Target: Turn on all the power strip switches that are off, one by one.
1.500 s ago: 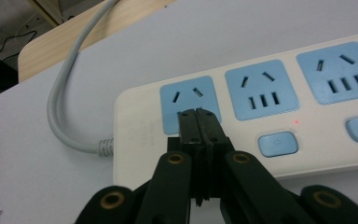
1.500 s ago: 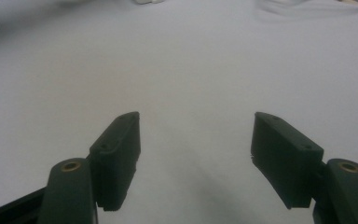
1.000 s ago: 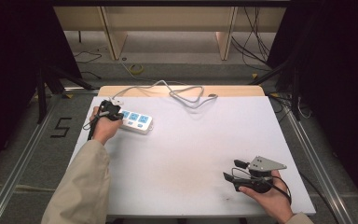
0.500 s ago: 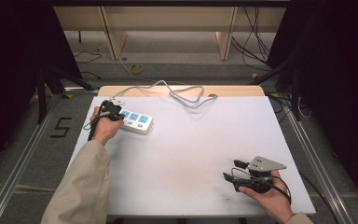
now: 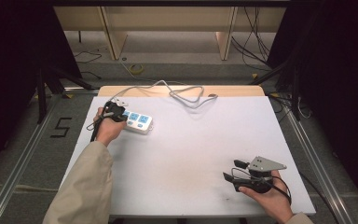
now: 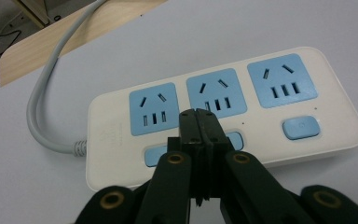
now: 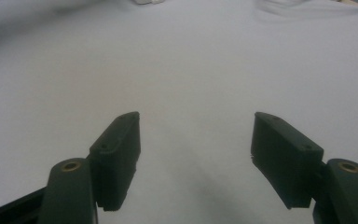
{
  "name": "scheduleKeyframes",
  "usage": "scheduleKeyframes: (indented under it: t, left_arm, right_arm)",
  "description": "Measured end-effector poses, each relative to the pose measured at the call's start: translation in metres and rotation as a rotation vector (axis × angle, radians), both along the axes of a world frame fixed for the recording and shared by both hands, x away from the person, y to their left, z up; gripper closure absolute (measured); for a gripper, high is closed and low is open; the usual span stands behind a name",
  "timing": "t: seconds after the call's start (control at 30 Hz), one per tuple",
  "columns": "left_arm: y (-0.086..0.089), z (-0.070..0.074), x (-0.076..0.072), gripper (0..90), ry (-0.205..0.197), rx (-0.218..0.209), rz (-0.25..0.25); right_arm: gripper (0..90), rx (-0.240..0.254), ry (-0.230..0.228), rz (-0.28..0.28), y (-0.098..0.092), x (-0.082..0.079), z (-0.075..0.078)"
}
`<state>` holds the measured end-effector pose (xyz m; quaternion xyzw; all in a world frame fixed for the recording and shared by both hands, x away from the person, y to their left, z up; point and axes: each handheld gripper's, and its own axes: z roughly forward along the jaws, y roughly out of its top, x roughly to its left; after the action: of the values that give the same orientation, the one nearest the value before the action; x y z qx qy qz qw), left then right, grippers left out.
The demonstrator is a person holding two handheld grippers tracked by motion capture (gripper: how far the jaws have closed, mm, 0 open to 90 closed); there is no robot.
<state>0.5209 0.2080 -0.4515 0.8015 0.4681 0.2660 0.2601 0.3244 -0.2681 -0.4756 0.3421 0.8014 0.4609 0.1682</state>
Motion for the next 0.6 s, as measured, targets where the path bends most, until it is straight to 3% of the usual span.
scheduleKeyframes:
  t: [0.6]
  left_arm:
    - [-0.013,-0.001,-0.002,90.0,0.006,0.002,-0.028]
  right_arm:
    - [33.8,0.001,0.000,0.001,0.000,0.000,0.000]
